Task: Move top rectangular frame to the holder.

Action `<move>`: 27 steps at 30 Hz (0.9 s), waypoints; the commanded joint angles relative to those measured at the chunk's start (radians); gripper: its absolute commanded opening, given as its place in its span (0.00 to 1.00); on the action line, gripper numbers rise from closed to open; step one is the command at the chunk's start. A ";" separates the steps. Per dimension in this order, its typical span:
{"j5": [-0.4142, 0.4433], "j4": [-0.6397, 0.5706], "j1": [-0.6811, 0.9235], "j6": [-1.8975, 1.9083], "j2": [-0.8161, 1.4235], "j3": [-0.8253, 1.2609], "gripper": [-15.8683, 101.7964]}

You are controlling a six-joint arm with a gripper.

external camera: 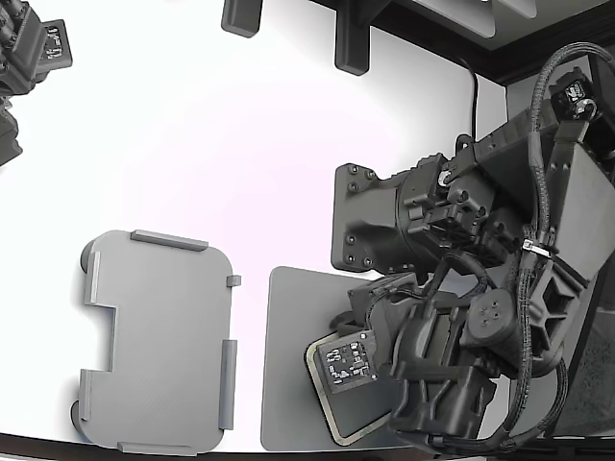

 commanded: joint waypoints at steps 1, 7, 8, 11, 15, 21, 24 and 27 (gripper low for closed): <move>0.000 -0.003 -0.021 -0.002 0.012 -0.017 0.59; -0.006 -0.008 -0.026 -0.002 0.006 -0.012 0.46; -0.008 -0.008 -0.026 -0.002 0.005 -0.012 0.42; -0.005 0.011 -0.029 0.002 -0.009 -0.034 0.28; 0.005 0.092 -0.031 0.008 -0.029 -0.110 0.05; 0.003 0.196 -0.043 0.048 -0.020 -0.244 0.05; 0.032 0.245 -0.044 0.147 -0.018 -0.334 0.04; 0.104 0.299 -0.063 0.244 -0.028 -0.445 0.04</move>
